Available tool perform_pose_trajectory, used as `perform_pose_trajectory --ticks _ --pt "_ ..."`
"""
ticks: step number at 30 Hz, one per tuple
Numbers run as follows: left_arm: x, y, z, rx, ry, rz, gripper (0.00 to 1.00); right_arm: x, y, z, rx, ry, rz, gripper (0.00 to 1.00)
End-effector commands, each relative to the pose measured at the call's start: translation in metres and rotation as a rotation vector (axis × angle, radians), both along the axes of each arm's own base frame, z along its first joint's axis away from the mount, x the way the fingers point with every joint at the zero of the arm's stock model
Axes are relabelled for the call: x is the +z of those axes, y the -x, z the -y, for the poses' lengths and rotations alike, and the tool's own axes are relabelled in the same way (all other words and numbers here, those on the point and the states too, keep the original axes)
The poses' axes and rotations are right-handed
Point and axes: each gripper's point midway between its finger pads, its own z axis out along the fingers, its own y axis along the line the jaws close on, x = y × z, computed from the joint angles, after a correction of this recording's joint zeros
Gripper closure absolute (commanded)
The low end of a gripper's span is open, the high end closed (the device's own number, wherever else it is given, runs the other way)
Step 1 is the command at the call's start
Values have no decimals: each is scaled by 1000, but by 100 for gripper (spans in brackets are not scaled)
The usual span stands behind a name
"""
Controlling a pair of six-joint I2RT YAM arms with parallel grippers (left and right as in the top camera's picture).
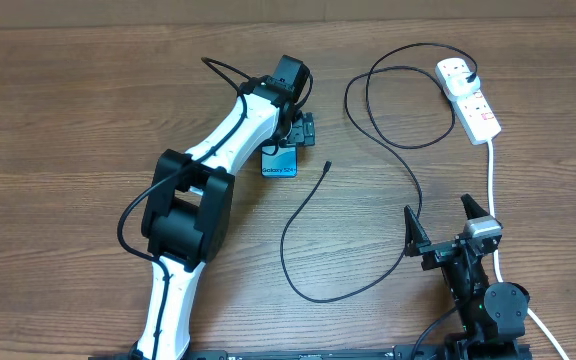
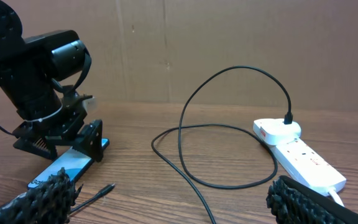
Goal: Plug charger to phone and switch on socket
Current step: 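Lower the left gripper onto the phone and close on it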
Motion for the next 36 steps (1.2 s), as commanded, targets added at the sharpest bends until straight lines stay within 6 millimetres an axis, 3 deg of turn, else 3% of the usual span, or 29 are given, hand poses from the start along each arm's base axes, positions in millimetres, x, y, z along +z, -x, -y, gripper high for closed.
perform_pose_trajectory --ticks 1,33,36 --pt "-21 7 -10 -15 -67 -35 0 -1 0 0 -2 1 5 0" --pt "-27 9 -13 -13 -78 -48 0 -1 0 0 -3 1 5 0" --pt "-28 10 -12 -15 -80 -51 4 -2 0 0 -3 1 5 0"
